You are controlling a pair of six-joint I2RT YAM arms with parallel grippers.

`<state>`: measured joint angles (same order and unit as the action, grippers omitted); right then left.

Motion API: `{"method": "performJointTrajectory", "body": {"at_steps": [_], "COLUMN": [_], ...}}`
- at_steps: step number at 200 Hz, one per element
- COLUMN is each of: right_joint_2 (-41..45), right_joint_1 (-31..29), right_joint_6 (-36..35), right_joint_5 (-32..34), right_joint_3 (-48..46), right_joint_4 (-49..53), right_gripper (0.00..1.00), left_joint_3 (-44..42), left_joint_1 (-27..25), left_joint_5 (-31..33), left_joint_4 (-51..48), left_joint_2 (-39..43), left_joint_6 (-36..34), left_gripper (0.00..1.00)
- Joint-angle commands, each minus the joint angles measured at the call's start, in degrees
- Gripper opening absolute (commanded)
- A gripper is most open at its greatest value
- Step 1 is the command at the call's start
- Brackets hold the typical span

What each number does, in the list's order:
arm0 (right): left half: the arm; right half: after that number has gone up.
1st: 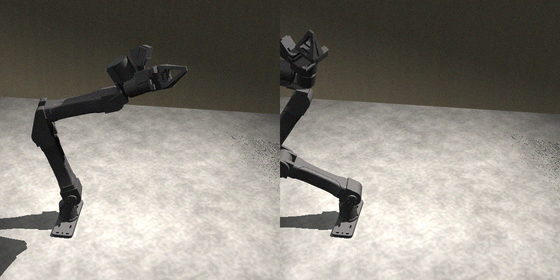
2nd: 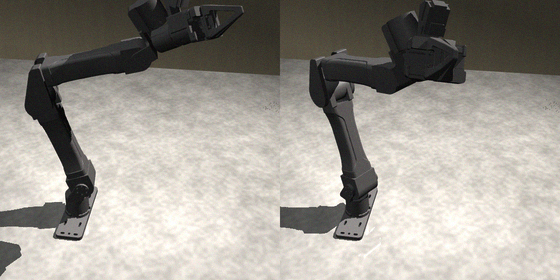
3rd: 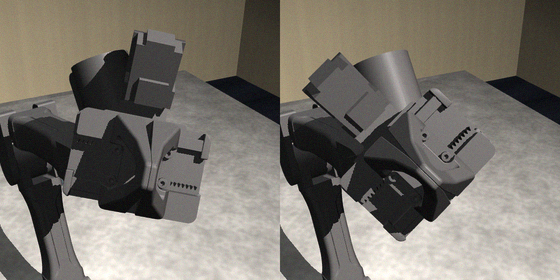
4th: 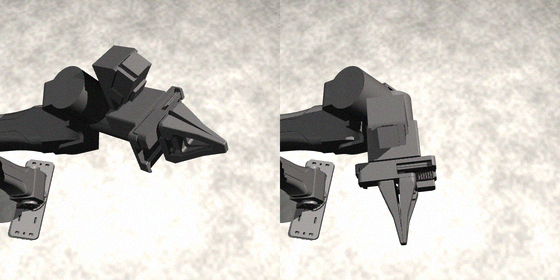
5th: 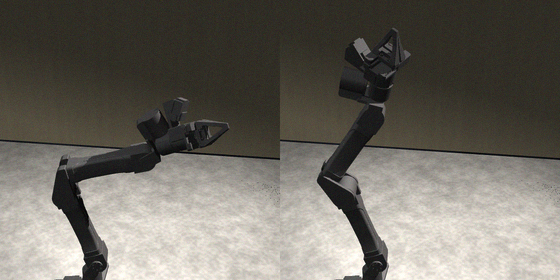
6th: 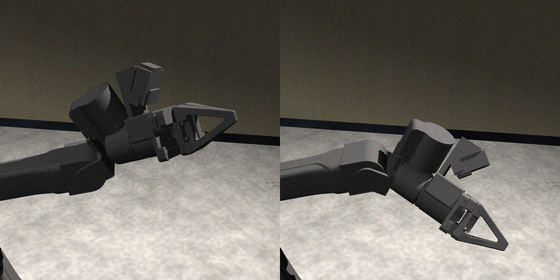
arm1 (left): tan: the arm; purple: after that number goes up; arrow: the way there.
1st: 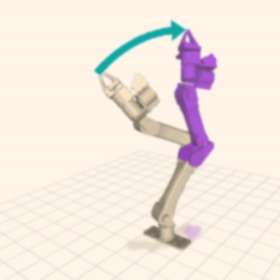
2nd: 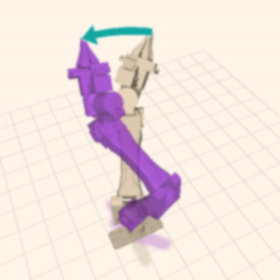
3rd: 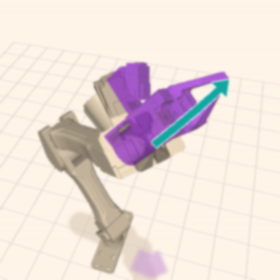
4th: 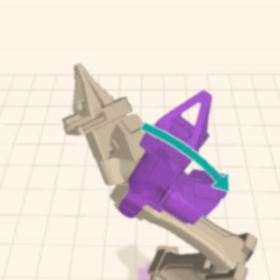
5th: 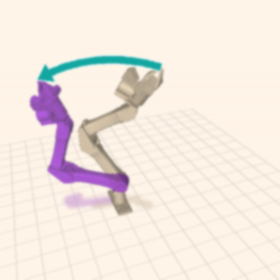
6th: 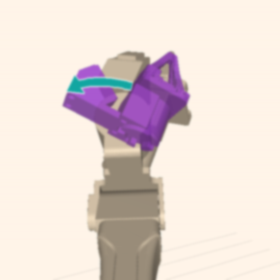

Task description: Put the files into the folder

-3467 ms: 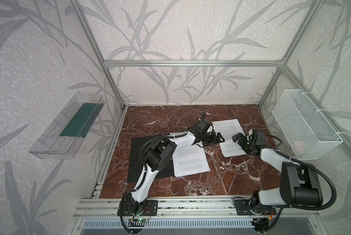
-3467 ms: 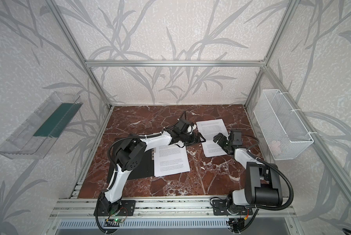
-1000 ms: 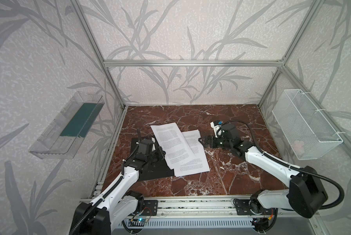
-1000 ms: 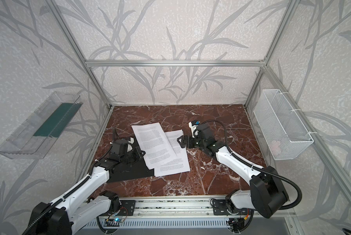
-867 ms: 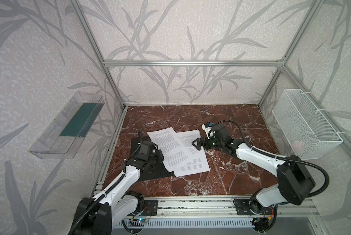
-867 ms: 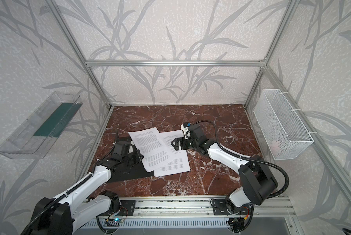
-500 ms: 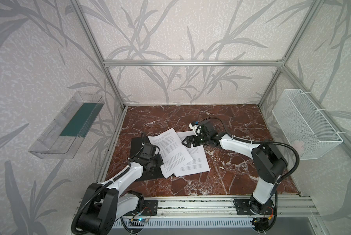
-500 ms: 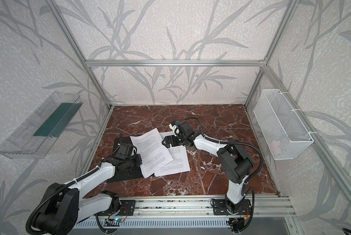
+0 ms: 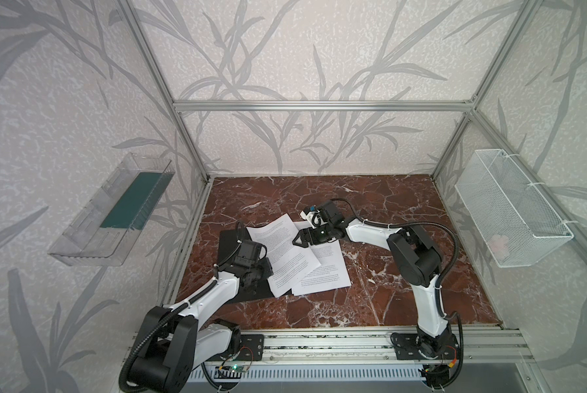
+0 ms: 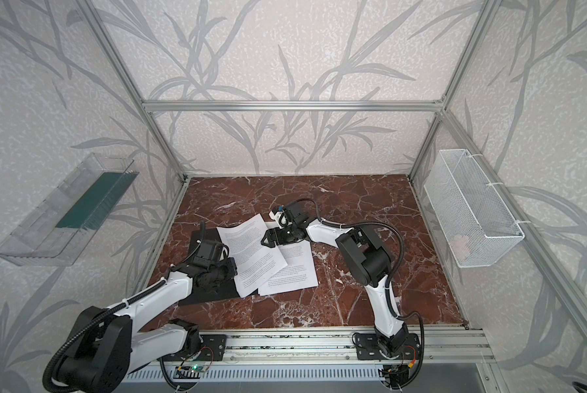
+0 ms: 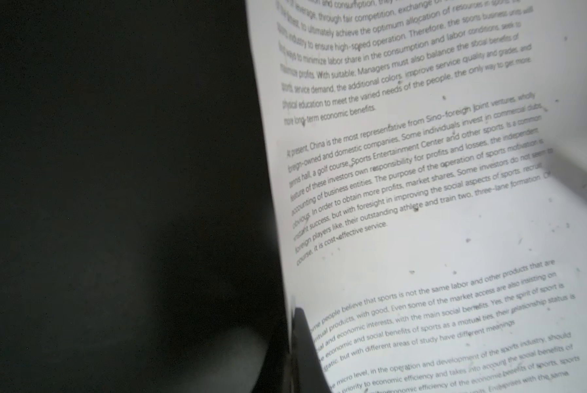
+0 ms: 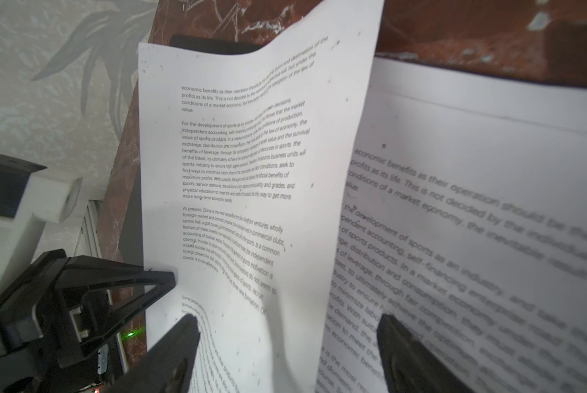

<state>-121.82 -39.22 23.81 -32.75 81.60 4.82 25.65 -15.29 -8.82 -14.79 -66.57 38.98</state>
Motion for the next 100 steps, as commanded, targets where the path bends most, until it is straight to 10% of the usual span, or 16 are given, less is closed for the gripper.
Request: {"method": "performJointTrajectory", "body": {"at_steps": [1, 57, 100], "right_joint_2": [-1.46, 1.81, 14.61], "right_joint_1": [-0.56, -0.50, 1.94], "right_joint_6": [2.85, 5.97, 8.01], "right_joint_5": [-4.65, -5.33, -1.05], "right_joint_3": [1.35, -2.03, -15.76], "right_joint_4": [-1.69, -5.54, -12.89], "right_gripper": [0.64, 0.00, 0.00], "left_joint_3": [-0.60, -0.75, -3.05], "left_joint_1": [0.17, 0.25, 0.18], "left_joint_5": [0.79, 0.81, -2.25], "left_joint_4": [-0.07, 0.02, 1.36], "left_joint_2": [0.47, 2.15, 10.96], "left_joint_6": [-0.51, -0.40, 0.55], "left_gripper": [0.00, 0.10, 0.84]}}
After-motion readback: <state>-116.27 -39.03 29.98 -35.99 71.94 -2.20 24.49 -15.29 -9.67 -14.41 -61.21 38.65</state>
